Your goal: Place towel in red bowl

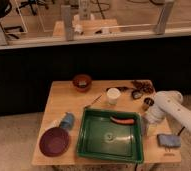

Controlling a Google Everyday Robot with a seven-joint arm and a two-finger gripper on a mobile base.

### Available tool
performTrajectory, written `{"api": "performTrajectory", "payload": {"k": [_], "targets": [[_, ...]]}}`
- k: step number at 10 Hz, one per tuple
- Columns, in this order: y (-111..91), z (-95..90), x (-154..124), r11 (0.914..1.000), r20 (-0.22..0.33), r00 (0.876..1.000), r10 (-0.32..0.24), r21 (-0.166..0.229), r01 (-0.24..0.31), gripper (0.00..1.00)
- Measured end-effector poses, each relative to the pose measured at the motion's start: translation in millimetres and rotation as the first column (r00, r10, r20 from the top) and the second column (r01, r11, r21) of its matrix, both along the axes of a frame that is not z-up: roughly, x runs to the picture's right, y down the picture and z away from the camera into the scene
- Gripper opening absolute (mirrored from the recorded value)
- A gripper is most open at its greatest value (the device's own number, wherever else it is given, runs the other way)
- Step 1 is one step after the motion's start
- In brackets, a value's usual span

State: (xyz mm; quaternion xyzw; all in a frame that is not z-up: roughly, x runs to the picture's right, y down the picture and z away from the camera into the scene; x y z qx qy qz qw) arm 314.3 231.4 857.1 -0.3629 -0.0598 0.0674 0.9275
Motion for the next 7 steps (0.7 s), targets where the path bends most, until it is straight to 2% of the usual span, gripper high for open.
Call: {"api": "performTrajectory", "payload": {"k": [5, 6, 7], "targets": [[-7.4, -4.1, -2.7, 1.0000, 0.003, 1.000, -0.005, 0.001, 0.005, 0.07], [-4.6, -6.1, -3.1, 1.0000, 0.005, 1.000, -0.005, -0.007, 0.005, 0.01], [-4.2, -6.0, -3.0, 0.9999, 0.004, 1.000, -0.007, -0.009, 0.007, 0.00]]}}
